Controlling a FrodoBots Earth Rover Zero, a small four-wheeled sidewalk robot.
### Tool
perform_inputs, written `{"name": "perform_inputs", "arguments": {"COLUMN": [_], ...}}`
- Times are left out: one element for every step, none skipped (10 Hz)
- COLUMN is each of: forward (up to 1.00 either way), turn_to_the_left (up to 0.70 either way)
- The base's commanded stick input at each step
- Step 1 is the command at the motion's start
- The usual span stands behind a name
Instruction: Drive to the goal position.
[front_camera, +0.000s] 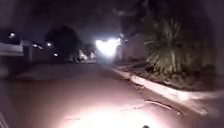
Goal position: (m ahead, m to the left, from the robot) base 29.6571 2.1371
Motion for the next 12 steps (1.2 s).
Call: {"name": "perform_inputs", "arguments": {"forward": [0.70, 0.70, 0.70, 0.70, 0.70, 0.70, 0.70, 0.70, 0.70, 0.70, 0.70, 0.70], "turn_to_the_left": [0.01, 0.22, 0.36, 0.26, 0.02, 0.01, 0.01, 0.01, 0.01, 0.01, 0.01, 0.01]}}
